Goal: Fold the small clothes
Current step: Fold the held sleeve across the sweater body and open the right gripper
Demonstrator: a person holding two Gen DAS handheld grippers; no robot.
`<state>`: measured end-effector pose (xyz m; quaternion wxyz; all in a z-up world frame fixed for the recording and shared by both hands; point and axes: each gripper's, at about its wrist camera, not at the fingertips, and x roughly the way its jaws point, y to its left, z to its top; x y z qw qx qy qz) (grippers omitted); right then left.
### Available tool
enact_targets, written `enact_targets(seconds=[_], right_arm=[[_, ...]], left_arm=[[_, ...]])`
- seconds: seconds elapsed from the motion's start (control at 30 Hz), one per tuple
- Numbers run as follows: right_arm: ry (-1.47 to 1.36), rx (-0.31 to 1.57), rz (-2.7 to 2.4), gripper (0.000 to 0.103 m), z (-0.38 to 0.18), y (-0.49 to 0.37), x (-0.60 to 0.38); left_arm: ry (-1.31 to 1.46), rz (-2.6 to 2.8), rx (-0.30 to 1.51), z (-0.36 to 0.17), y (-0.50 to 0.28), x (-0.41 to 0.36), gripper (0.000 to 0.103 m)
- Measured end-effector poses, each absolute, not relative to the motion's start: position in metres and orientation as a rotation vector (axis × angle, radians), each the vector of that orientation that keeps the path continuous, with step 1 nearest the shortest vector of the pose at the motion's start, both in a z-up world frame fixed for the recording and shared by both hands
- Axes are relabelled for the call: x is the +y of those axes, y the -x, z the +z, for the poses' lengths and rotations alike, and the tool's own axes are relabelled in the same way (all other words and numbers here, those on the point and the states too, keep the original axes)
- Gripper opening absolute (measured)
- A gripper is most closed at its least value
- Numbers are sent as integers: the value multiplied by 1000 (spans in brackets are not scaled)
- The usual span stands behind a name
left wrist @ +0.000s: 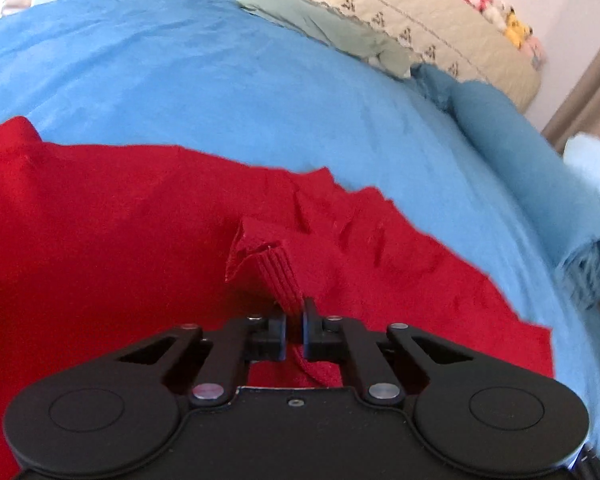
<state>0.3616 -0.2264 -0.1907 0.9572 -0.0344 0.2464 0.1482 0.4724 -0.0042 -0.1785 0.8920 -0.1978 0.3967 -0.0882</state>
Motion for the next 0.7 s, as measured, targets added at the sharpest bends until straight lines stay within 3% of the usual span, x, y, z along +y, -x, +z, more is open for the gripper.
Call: enact_targets(seconds=[0.3,0.5,0.57,0.6,0.67,0.7], right_arm=[[78,513,289,83,-189,-371,-218],[52,560,255,91,-196,-375,-216],[45,574,243,94,-198,-379,-217],[46,579,237,94,-198,-381,-218],[60,580,214,101,-197,-386,-222],[71,580,188,103,-196,-391,-224]], left_arm=[[303,-118,599,-114,-451,28,6],[254,-43,633,-137,-437,64,6],[260,-32,669,-149,-435,71,11],[265,-20,687,-154,-433,73,16],[288,-9,681,-156,-428,76,41],[298,-14,656,-152,-422,79,63]])
